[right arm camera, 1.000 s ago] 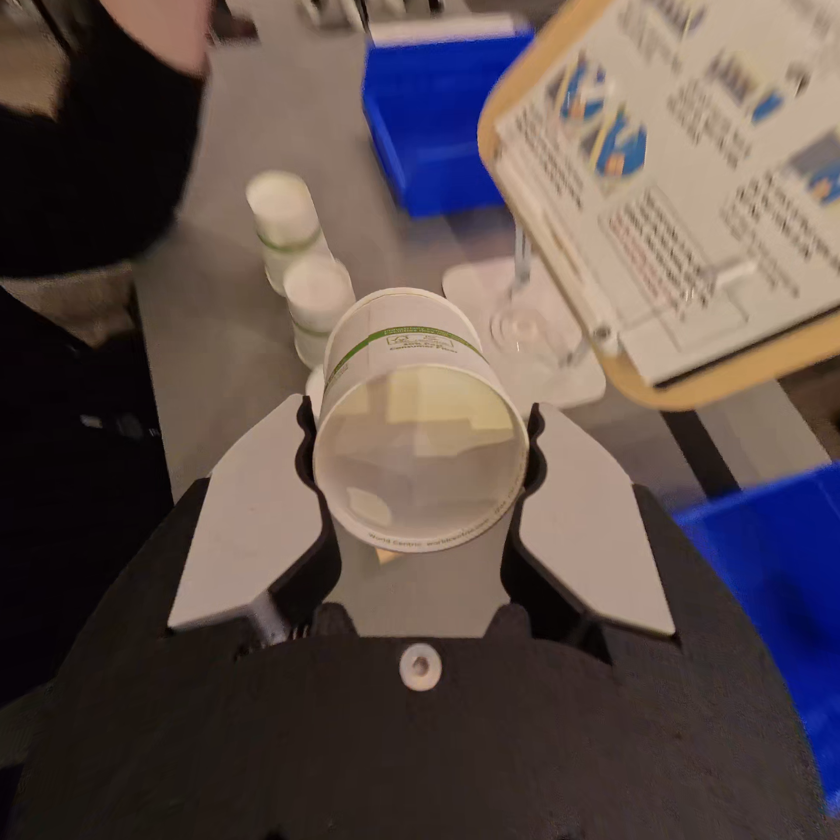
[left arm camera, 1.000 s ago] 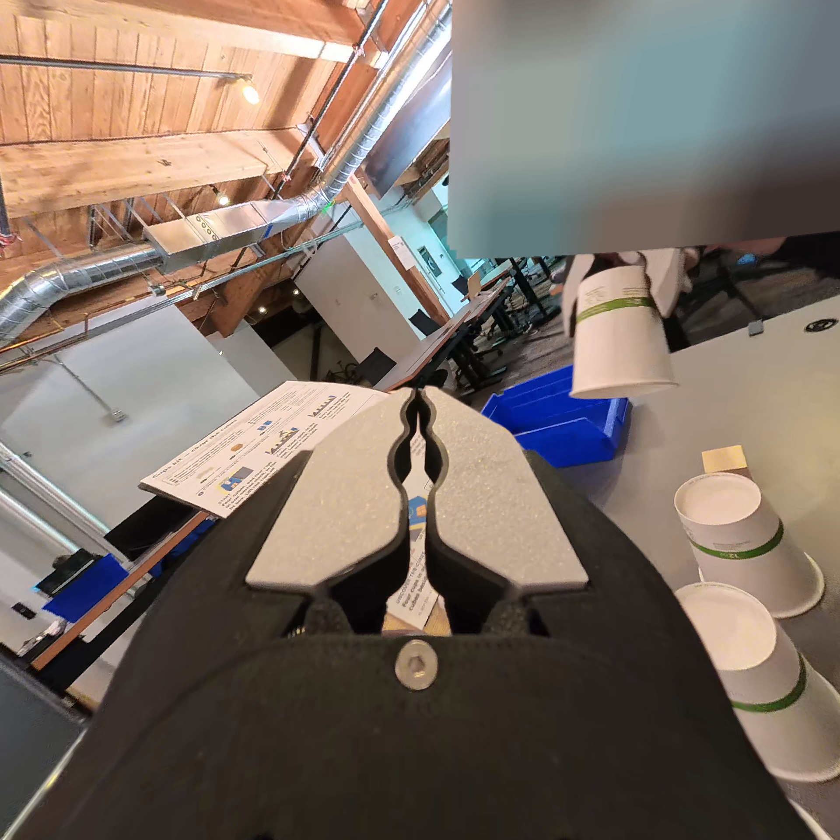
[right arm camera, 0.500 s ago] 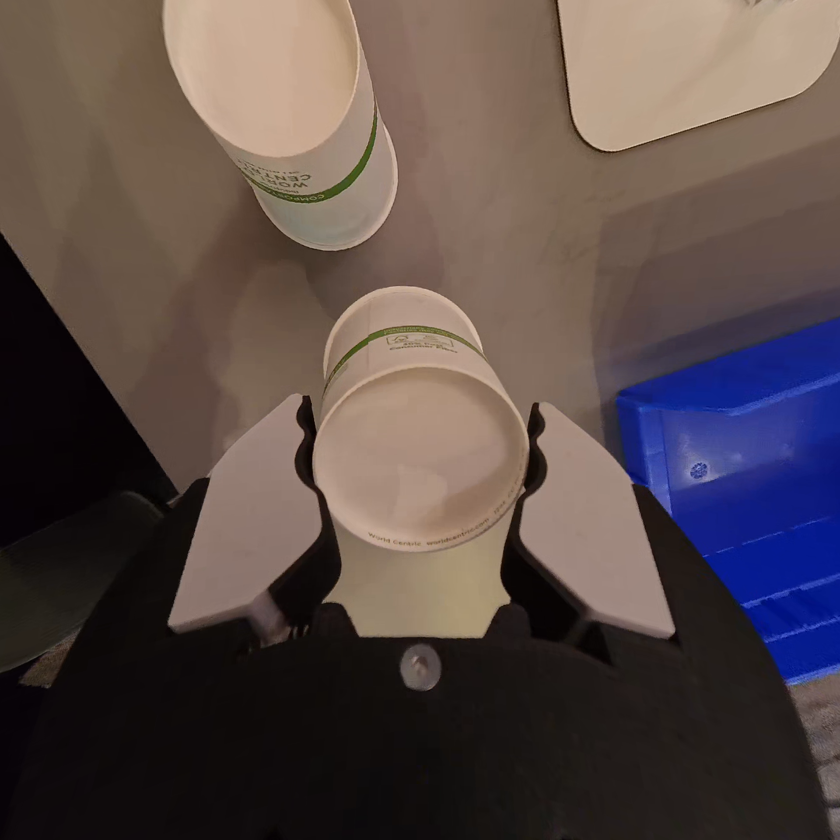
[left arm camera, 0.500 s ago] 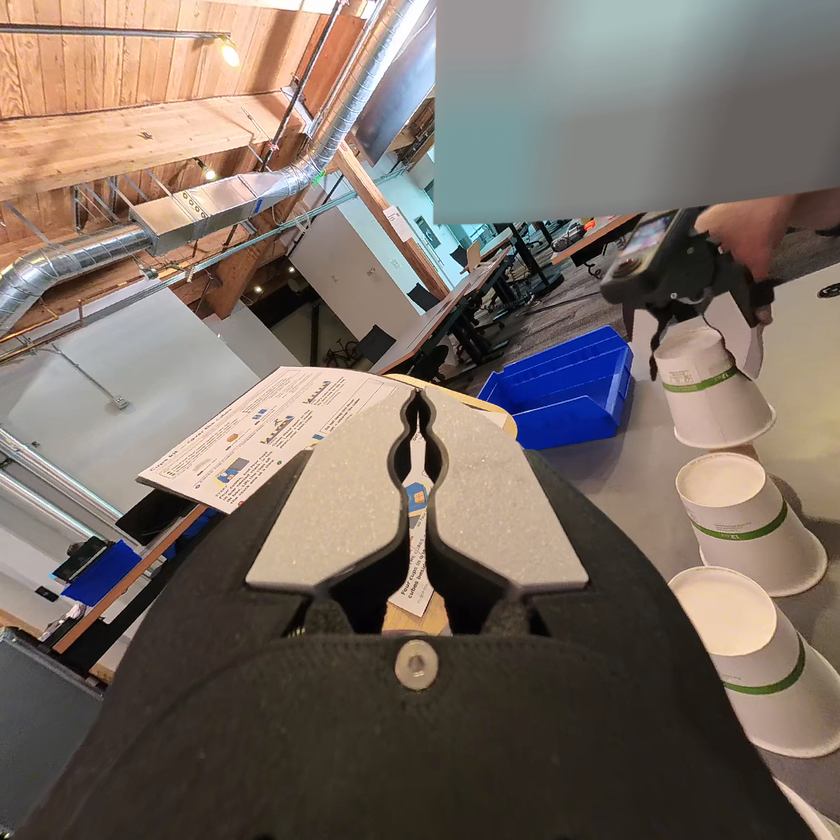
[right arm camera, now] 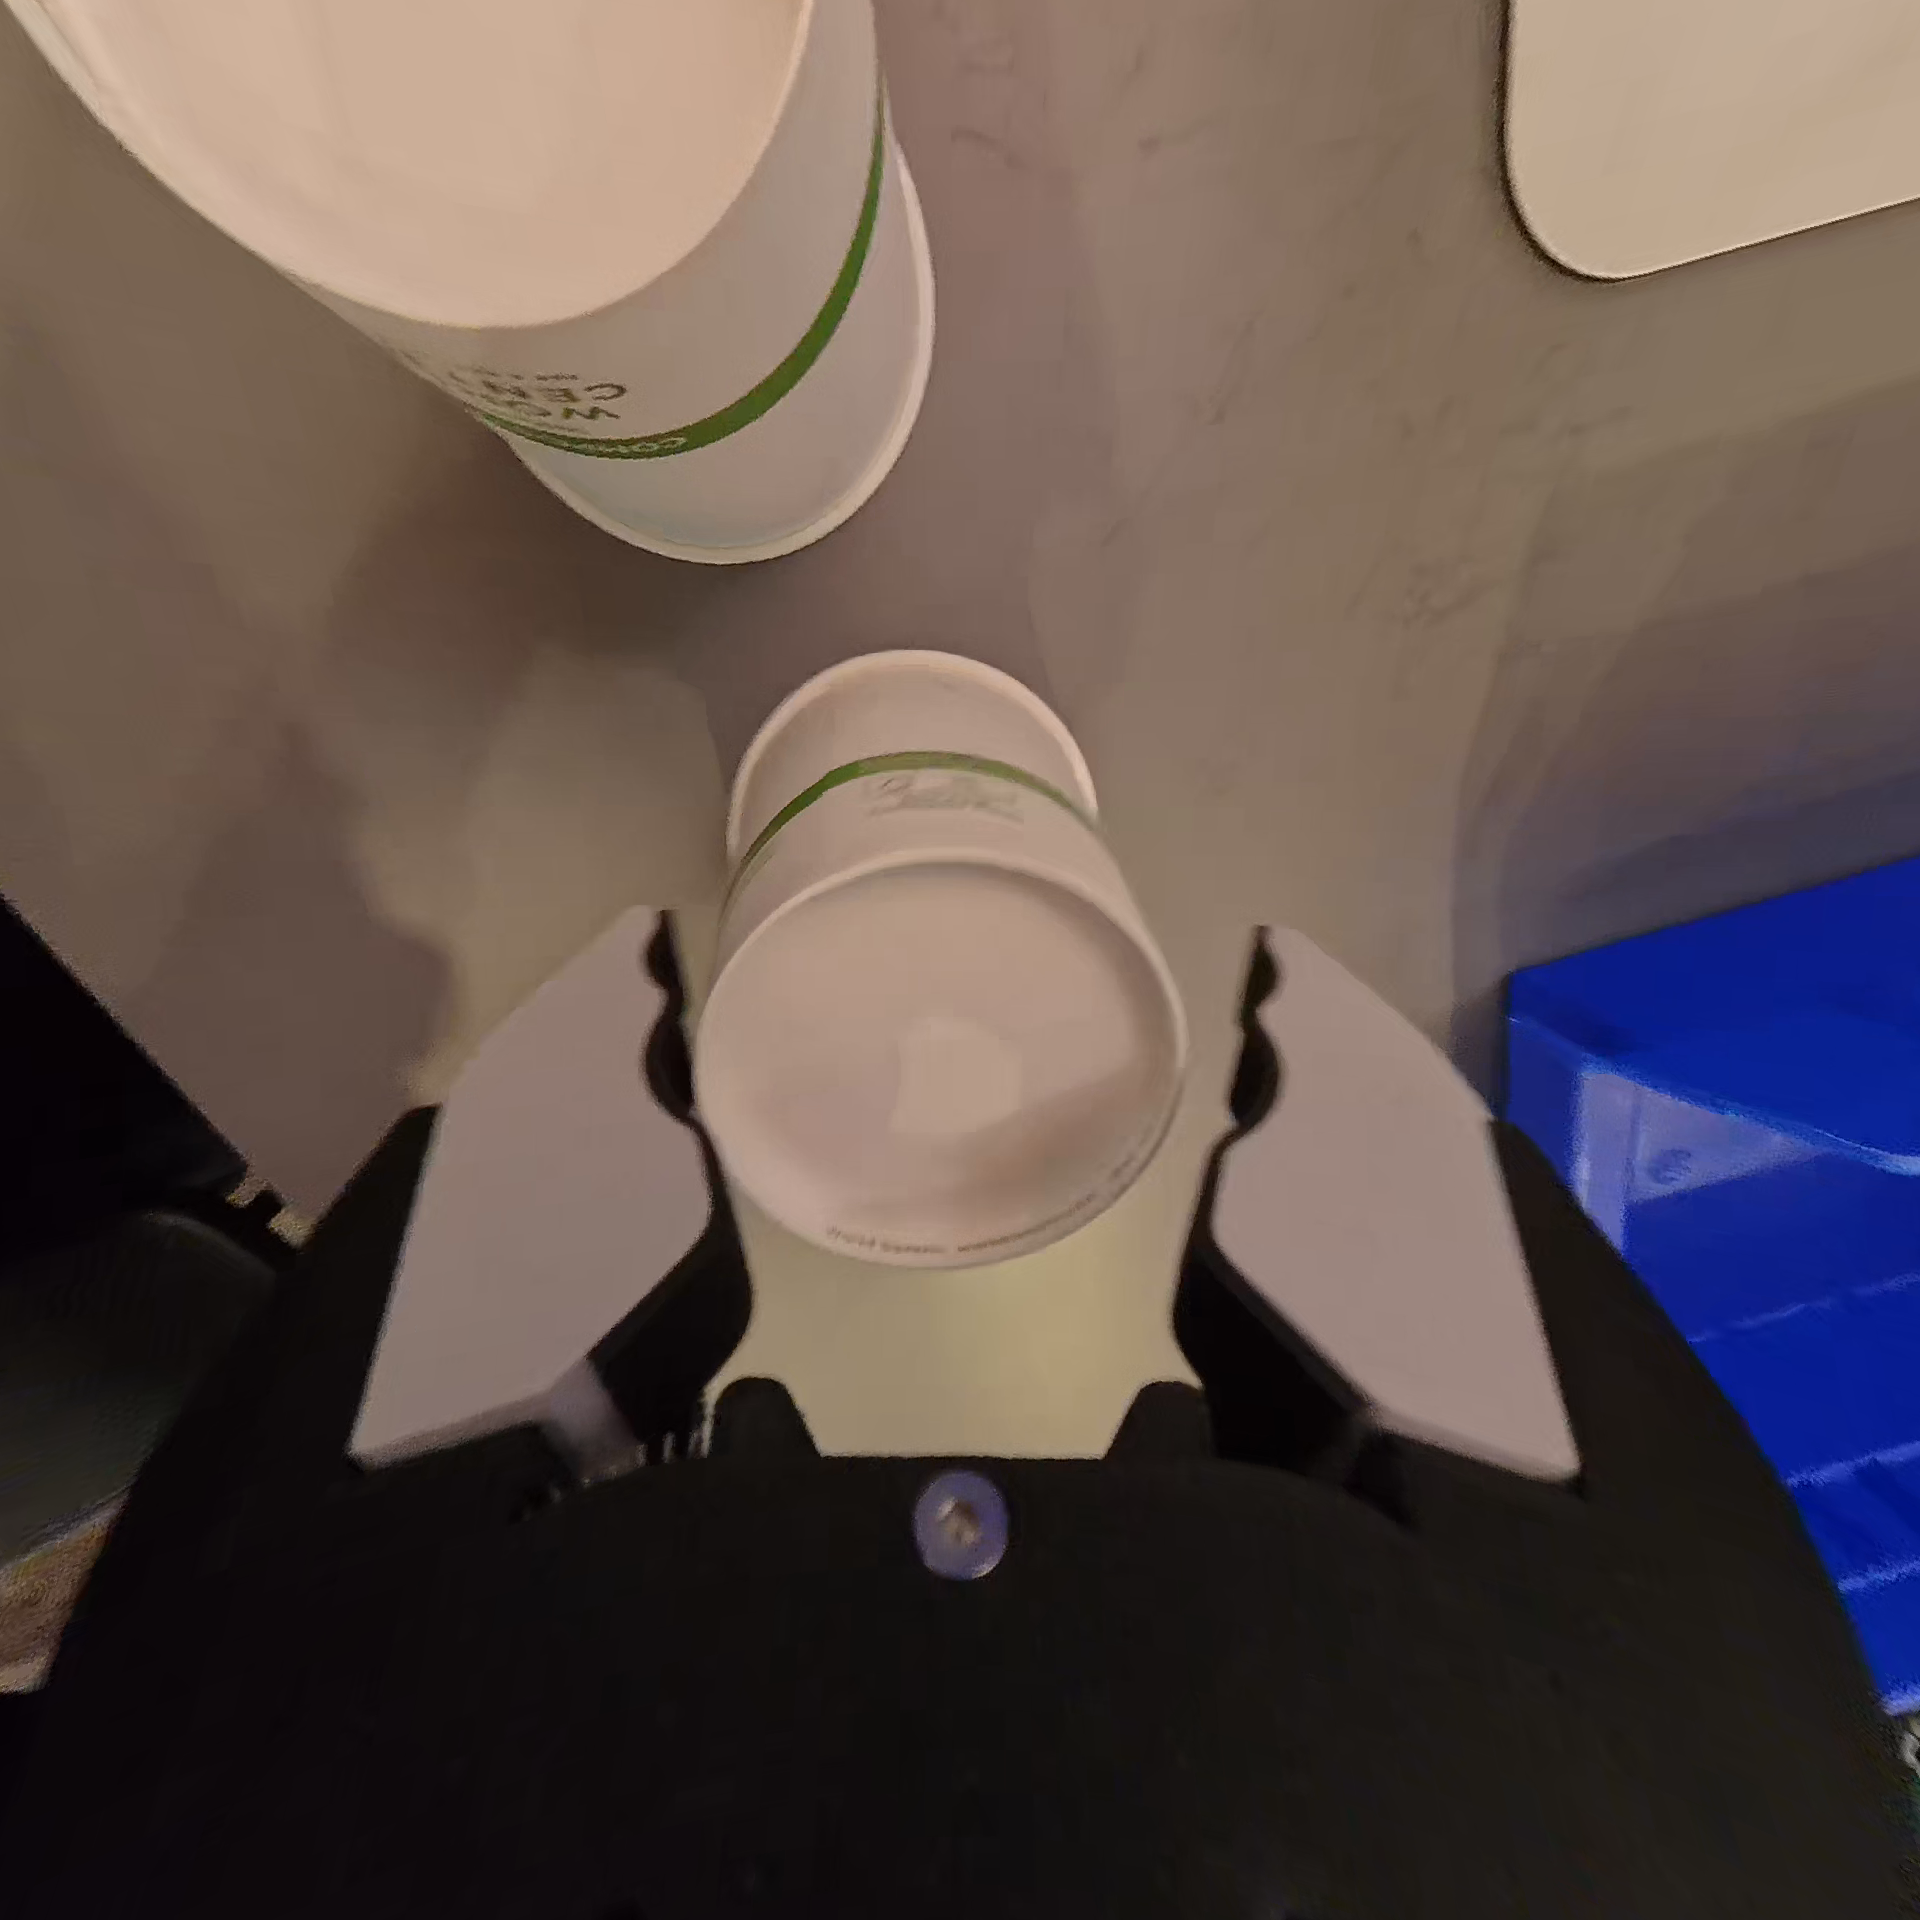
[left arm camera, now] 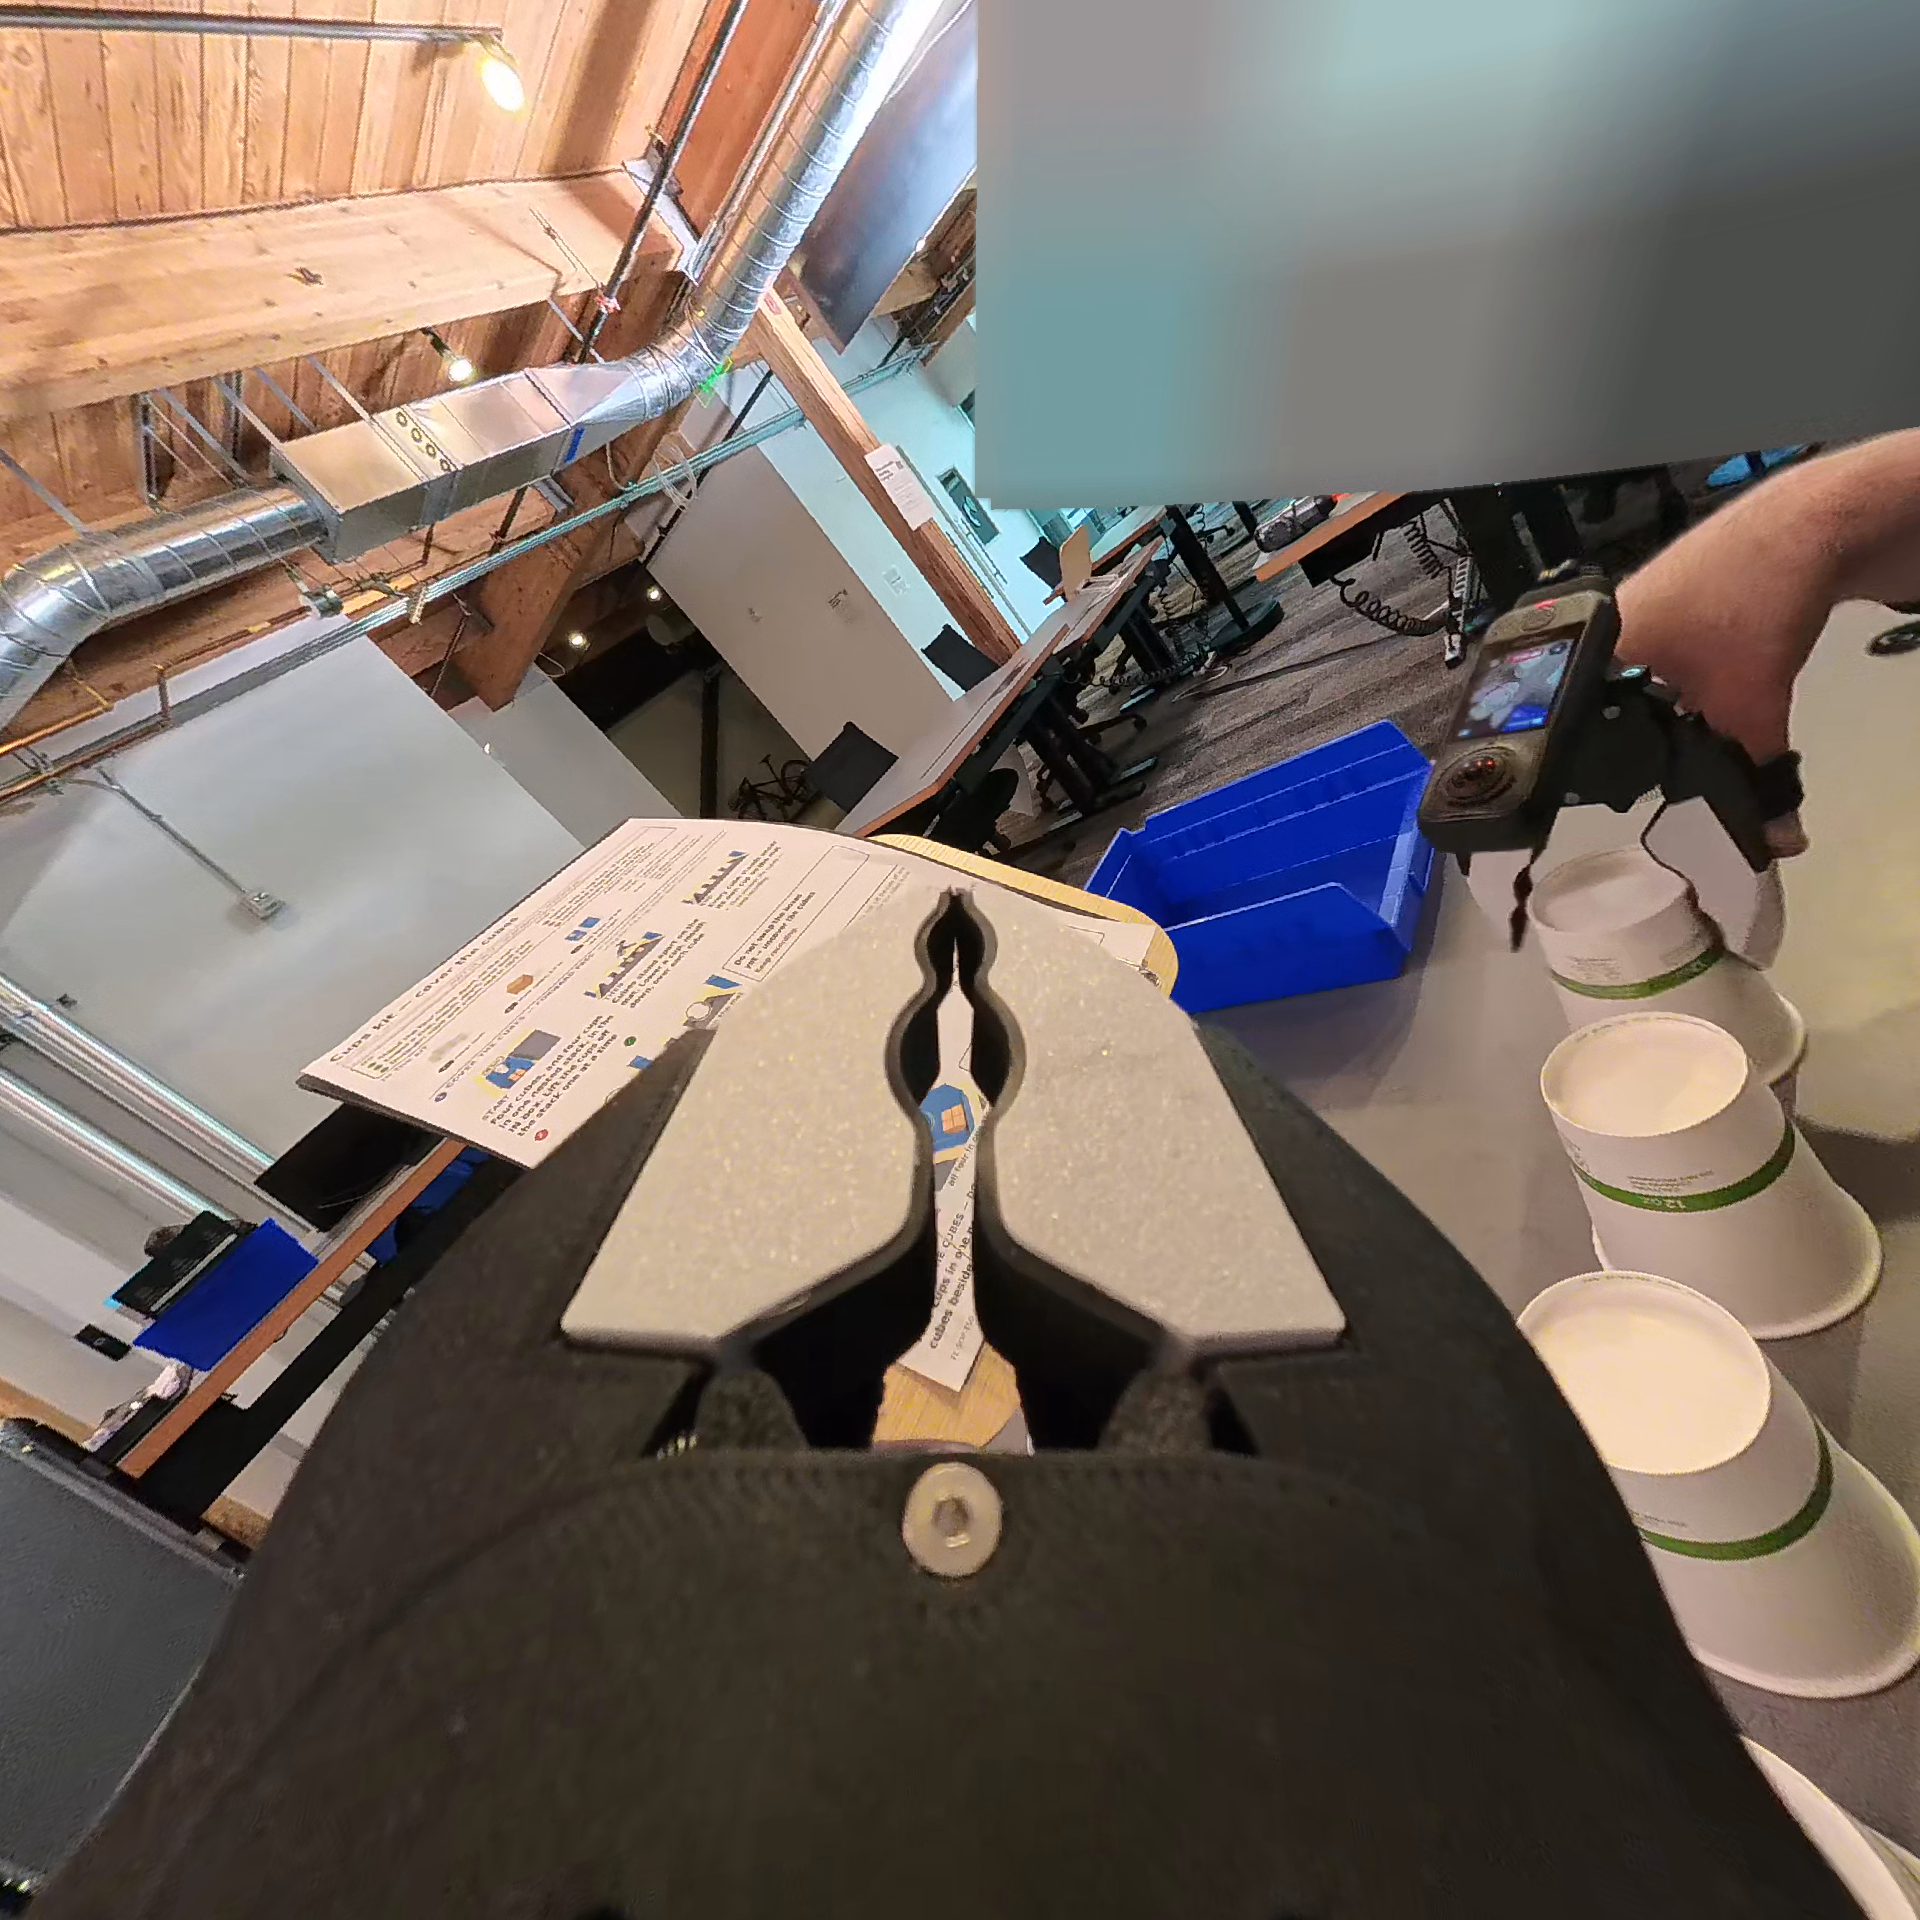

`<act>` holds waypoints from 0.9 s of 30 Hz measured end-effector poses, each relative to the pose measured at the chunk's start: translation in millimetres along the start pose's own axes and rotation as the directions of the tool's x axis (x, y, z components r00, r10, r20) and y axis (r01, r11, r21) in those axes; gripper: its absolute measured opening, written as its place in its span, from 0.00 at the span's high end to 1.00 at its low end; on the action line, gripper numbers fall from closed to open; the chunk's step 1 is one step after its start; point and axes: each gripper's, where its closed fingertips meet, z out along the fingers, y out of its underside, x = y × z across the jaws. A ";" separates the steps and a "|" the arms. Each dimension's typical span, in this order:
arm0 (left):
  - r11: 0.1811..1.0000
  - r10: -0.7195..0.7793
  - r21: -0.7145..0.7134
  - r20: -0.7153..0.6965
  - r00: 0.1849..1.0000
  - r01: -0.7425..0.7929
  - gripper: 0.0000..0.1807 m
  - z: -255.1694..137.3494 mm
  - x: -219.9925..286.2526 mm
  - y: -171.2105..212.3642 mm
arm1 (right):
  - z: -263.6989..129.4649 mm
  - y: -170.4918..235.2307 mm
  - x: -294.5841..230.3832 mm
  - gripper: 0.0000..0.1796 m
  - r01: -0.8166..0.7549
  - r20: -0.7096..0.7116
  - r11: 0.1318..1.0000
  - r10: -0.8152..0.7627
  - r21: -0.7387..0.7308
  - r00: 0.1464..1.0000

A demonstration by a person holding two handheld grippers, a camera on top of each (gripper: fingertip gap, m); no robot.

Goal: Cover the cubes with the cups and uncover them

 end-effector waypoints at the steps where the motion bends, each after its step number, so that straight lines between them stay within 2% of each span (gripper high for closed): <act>1: 1.000 0.002 -0.004 -0.003 1.000 -0.002 1.00 0.1 0.6 0.3 | -1.9 -0.3 1.9 0.36 0.003 -0.021 1.000 -0.003 0.007 1.000; 2: 1.000 0.004 -0.007 -0.005 1.000 -0.004 1.00 0.1 1.2 0.4 | -6.7 -1.8 2.0 0.33 0.002 -0.025 1.000 -0.001 0.028 1.000; 5: 1.000 0.006 -0.011 -0.015 1.000 -0.006 1.00 0.3 3.3 -0.4 | -31.5 -4.4 11.9 0.32 -0.032 -0.083 0.994 0.041 0.107 0.996; 8: 1.000 0.008 -0.011 -0.016 1.000 -0.008 1.00 0.7 4.4 -1.6 | -58.7 -1.5 16.5 0.38 -0.050 -0.121 0.981 0.074 0.187 0.990; 10: 1.000 0.011 -0.011 -0.011 1.000 -0.011 1.00 0.3 4.5 -2.8 | -74.3 2.8 20.8 0.47 -0.062 -0.151 0.965 0.104 0.255 0.983; 11: 1.000 0.013 -0.010 -0.007 1.000 -0.013 1.00 0.0 4.1 -3.4 | -82.3 4.5 25.9 0.55 -0.076 -0.175 0.950 0.134 0.304 0.976; 15: 1.000 0.012 0.017 0.032 0.999 -0.013 1.00 -3.0 -1.0 -8.7 | -104.7 4.3 28.6 0.80 -0.103 -0.180 0.838 0.232 0.535 0.956; 17: 0.999 0.011 0.031 0.056 0.998 -0.012 1.00 -4.5 -4.7 -10.4 | -108.6 7.5 25.7 0.94 -0.106 -0.182 0.796 0.262 0.595 0.948; 18: 0.999 0.012 0.034 0.067 0.998 -0.015 1.00 -5.0 -6.1 -10.8 | -109.9 9.0 23.8 0.97 -0.107 -0.182 0.779 0.273 0.617 0.945; 20: 0.999 0.029 0.027 0.087 0.996 -0.031 1.00 -4.9 -7.4 -10.7 | -112.4 12.0 21.1 1.00 -0.114 -0.181 0.749 0.299 0.652 0.937; 24: 0.998 0.065 0.020 0.112 0.992 -0.067 1.00 -3.0 -6.6 -13.0 | -121.4 9.8 15.3 1.00 -0.138 -0.146 0.667 0.352 0.732 0.925; 27: 0.998 0.050 0.030 0.126 0.991 -0.054 1.00 -3.9 -8.6 -15.1 | -126.7 8.6 10.7 1.00 -0.133 -0.151 0.638 0.370 0.759 0.917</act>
